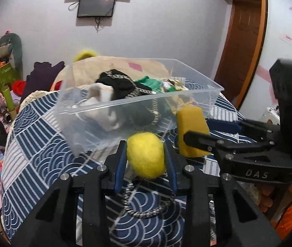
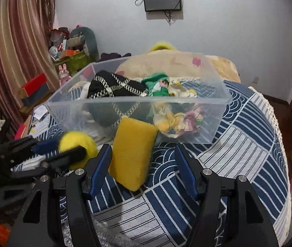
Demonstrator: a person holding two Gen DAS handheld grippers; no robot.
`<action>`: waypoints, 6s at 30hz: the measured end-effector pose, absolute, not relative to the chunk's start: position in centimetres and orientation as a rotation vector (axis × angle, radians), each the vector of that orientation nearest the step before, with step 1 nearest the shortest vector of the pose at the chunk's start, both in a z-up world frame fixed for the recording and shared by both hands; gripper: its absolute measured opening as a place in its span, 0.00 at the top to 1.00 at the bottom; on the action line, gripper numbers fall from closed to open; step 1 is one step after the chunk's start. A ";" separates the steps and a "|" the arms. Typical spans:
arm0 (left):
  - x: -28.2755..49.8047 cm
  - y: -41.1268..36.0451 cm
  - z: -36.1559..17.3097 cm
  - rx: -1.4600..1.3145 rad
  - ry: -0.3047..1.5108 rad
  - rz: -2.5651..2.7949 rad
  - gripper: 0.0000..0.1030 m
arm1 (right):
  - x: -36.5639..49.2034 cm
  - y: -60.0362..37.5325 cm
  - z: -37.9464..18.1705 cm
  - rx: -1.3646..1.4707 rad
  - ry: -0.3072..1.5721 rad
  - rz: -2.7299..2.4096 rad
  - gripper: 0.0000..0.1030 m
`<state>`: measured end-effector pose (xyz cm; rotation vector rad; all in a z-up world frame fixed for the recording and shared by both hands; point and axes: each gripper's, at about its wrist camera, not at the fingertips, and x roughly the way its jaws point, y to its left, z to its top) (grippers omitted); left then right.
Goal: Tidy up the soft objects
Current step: 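Grasp the yellow felt ball with the left tool while the right grasps the sponge, then place the yellow ball in the box with left tool while right places the sponge, then grasp the bagged grey knitting with the right tool while the left grasps the bracelet, then drop the braided bracelet into the box with left tool while right drops the bag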
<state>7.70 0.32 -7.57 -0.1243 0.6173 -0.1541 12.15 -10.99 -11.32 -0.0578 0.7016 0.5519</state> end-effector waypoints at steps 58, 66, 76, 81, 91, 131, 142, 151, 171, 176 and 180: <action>12.2 4.5 -4.6 -0.066 0.538 0.053 0.66 | 15.8 -12.5 -7.2 -0.142 0.524 0.320 0.70; 11.9 4.5 -4.8 -0.093 0.565 0.014 0.58 | 15.4 -12.5 -7.0 -0.162 0.525 0.328 0.59; 10.1 4.0 -3.6 -0.102 0.529 0.012 0.34 | 14.7 -13.0 -6.6 -0.143 0.528 0.356 0.50; 8.5 4.3 -2.6 -0.123 0.505 0.016 0.22 | 13.5 -13.4 -5.6 -0.116 0.499 0.369 0.31; 3.9 3.4 -1.8 -0.093 0.479 0.028 0.03 | 9.5 -13.7 -4.2 -0.084 0.455 0.433 0.20; 4.1 -0.6 -9.7 -0.110 0.744 -0.100 0.28 | 5.0 -13.4 -12.0 -0.065 0.649 0.510 0.69; 5.4 0.2 -10.9 -0.141 0.746 -0.063 0.78 | 6.1 -14.5 -11.7 -0.023 0.639 0.487 0.69; 3.9 0.7 -9.1 -0.154 0.678 -0.071 0.88 | 6.3 -14.6 -10.5 -0.023 0.609 0.482 0.69; 5.0 1.6 -2.0 -0.128 0.488 -0.064 0.88 | 8.6 -14.0 -5.2 -0.016 0.454 0.463 0.69; 6.0 1.7 -1.2 -0.123 0.460 -0.062 0.88 | 9.9 -13.6 -4.2 0.004 0.427 0.469 0.69; 7.2 1.5 -1.0 -0.118 0.460 -0.071 0.88 | 11.0 -12.9 -3.7 0.002 0.411 0.468 0.69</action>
